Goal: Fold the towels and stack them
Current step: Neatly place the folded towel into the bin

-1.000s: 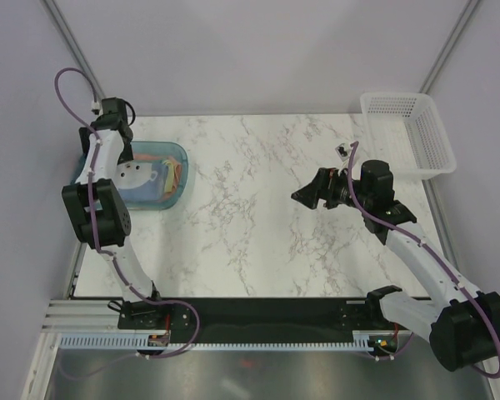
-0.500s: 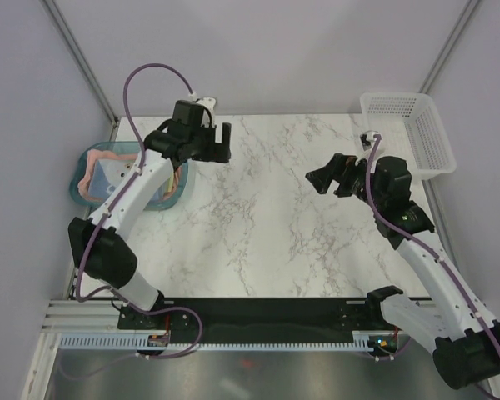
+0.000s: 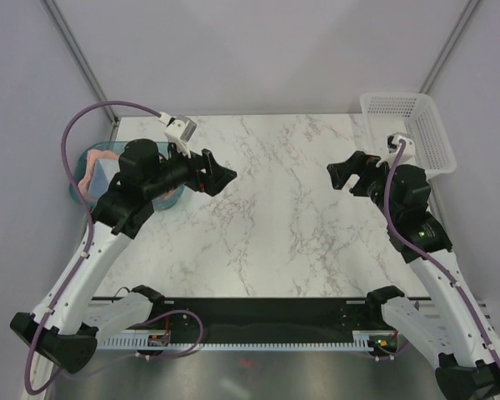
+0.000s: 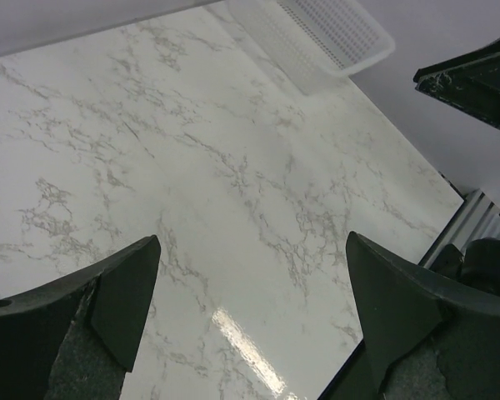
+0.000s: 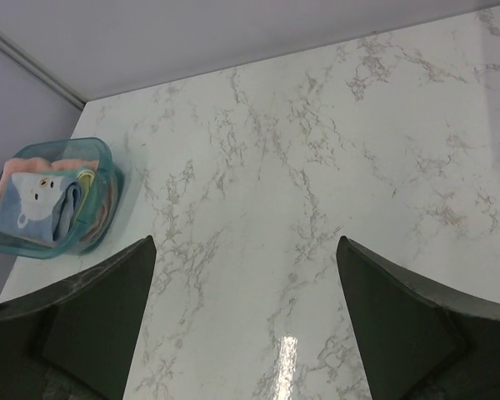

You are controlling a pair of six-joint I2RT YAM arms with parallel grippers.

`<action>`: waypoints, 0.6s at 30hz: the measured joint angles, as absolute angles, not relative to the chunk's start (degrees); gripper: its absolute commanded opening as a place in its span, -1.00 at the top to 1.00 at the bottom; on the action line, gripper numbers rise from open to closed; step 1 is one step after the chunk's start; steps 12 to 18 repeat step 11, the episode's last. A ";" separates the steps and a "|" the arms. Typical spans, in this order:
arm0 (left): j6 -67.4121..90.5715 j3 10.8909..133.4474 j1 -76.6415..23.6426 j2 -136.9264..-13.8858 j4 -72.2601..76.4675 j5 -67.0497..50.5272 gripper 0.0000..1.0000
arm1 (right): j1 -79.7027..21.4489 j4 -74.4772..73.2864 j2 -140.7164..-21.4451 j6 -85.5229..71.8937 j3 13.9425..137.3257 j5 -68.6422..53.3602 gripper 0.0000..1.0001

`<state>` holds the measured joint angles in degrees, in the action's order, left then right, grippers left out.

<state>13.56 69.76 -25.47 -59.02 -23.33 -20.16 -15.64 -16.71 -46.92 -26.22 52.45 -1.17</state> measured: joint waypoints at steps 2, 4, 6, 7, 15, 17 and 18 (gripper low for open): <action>13.89 67.75 -25.47 -58.35 -23.05 -20.67 -0.99 | -15.64 -17.56 -46.24 -26.13 52.51 -0.73 -0.96; 13.93 66.43 -25.47 -58.54 -23.09 -20.67 -0.99 | -15.64 -18.11 -45.69 -26.02 52.56 0.01 -0.96; 14.00 65.45 -25.47 -58.43 -23.20 -20.64 -0.99 | -15.64 -18.57 -45.06 -25.61 52.56 0.58 -0.95; 14.04 65.25 -25.47 -58.37 -23.18 -20.67 -0.99 | -15.64 -18.74 -44.80 -25.41 52.56 0.97 -0.95; 14.66 65.23 -25.47 -57.78 -22.72 -20.67 -0.99 | -15.64 -19.11 -43.79 -24.29 52.80 2.04 -0.96; 14.66 65.23 -25.47 -57.78 -22.72 -20.67 -0.99 | -15.64 -19.11 -43.79 -24.29 52.80 2.04 -0.96; 14.66 65.23 -25.47 -57.78 -22.72 -20.67 -0.99 | -15.64 -19.11 -43.79 -24.29 52.80 2.04 -0.96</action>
